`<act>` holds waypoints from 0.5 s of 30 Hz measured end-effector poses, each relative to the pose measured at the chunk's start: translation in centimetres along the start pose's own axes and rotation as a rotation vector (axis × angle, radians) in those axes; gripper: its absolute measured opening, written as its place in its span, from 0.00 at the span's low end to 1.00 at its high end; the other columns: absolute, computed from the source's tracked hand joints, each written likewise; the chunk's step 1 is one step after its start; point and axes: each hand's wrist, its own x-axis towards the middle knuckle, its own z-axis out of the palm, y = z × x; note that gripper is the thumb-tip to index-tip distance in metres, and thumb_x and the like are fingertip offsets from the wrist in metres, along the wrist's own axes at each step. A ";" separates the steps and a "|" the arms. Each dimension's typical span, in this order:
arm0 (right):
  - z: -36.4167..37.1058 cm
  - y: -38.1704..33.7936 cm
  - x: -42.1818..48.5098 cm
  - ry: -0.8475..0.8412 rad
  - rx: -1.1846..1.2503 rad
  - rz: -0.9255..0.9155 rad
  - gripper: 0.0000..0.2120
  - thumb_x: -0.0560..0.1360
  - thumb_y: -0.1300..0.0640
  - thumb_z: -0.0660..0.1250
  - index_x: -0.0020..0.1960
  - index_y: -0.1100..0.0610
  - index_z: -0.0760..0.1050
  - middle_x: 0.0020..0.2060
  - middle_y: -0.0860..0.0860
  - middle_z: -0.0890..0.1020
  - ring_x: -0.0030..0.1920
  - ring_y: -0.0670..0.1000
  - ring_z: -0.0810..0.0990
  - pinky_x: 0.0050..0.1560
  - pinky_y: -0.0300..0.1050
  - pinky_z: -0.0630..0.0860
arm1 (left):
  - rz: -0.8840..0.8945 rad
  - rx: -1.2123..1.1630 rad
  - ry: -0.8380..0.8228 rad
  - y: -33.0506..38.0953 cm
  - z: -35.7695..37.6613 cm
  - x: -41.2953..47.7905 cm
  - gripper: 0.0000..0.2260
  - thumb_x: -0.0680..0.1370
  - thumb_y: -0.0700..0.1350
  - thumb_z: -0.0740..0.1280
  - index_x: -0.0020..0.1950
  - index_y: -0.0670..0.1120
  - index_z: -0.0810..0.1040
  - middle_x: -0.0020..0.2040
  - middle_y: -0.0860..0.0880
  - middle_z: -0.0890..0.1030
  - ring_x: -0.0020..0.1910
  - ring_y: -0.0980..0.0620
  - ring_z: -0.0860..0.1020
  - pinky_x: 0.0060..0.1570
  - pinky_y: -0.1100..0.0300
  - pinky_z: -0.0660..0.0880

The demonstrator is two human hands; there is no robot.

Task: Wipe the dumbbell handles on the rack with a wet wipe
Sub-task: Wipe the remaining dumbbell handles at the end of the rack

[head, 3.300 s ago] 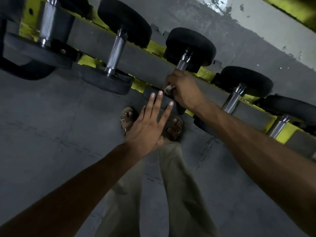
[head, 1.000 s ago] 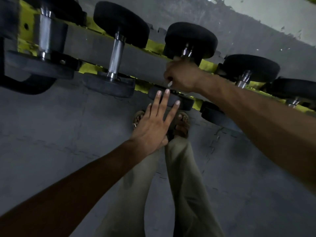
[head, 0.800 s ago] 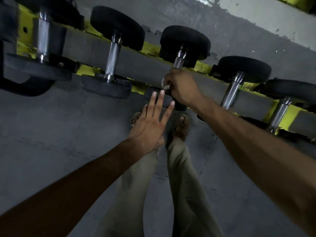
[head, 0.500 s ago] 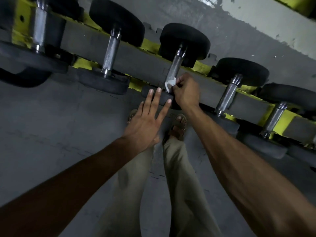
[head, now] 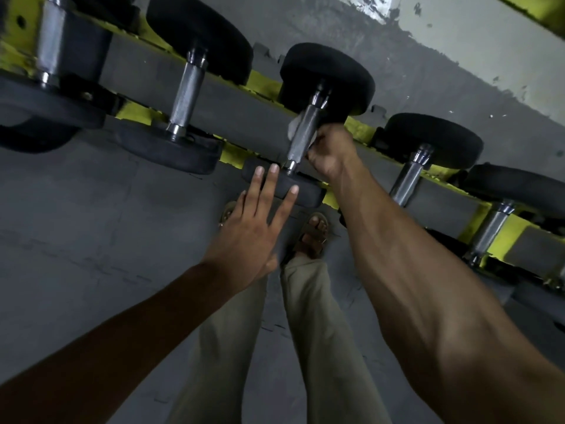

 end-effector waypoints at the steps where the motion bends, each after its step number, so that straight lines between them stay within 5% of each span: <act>1: 0.5 -0.7 0.8 0.029 0.126 0.012 0.14 0.73 0.70 0.49 0.43 0.67 0.73 0.33 0.61 0.78 0.31 0.56 0.78 0.33 0.45 0.77 | 0.000 0.006 -0.007 0.0 -0.1 0.0 0.58 0.75 0.65 0.69 0.83 0.41 0.30 0.79 0.29 0.29 0.81 0.28 0.36 0.80 0.37 0.56; 5: 2.2 -1.8 1.7 0.194 0.242 -0.082 0.18 0.78 0.65 0.45 0.37 0.63 0.70 0.28 0.57 0.73 0.27 0.54 0.72 0.28 0.41 0.69 | -0.005 -0.008 -0.017 0.1 -0.5 0.0 0.57 0.75 0.64 0.69 0.83 0.42 0.29 0.79 0.29 0.28 0.81 0.28 0.35 0.80 0.37 0.56; 8: 2.8 -0.9 0.4 0.374 0.160 -0.179 0.13 0.82 0.62 0.51 0.45 0.60 0.72 0.37 0.55 0.75 0.38 0.56 0.76 0.37 0.42 0.72 | -0.009 -0.008 -0.019 0.2 -0.6 0.0 0.56 0.76 0.64 0.68 0.83 0.42 0.30 0.78 0.29 0.27 0.81 0.28 0.35 0.80 0.37 0.56; 11: 2.3 0.7 -0.8 0.643 -0.319 -0.494 0.04 0.77 0.62 0.69 0.44 0.57 0.77 0.44 0.52 0.82 0.45 0.51 0.79 0.43 0.43 0.74 | -0.016 -0.014 -0.023 0.3 -0.5 0.2 0.56 0.75 0.63 0.68 0.83 0.41 0.31 0.78 0.29 0.27 0.81 0.28 0.35 0.80 0.37 0.56; 15: 0.4 2.9 -1.3 0.468 -1.020 -1.043 0.04 0.76 0.63 0.66 0.50 0.62 0.78 0.54 0.58 0.76 0.52 0.53 0.75 0.46 0.42 0.71 | -0.017 -0.018 -0.030 0.3 -0.5 0.2 0.56 0.76 0.63 0.69 0.83 0.42 0.30 0.78 0.29 0.28 0.81 0.28 0.35 0.80 0.37 0.56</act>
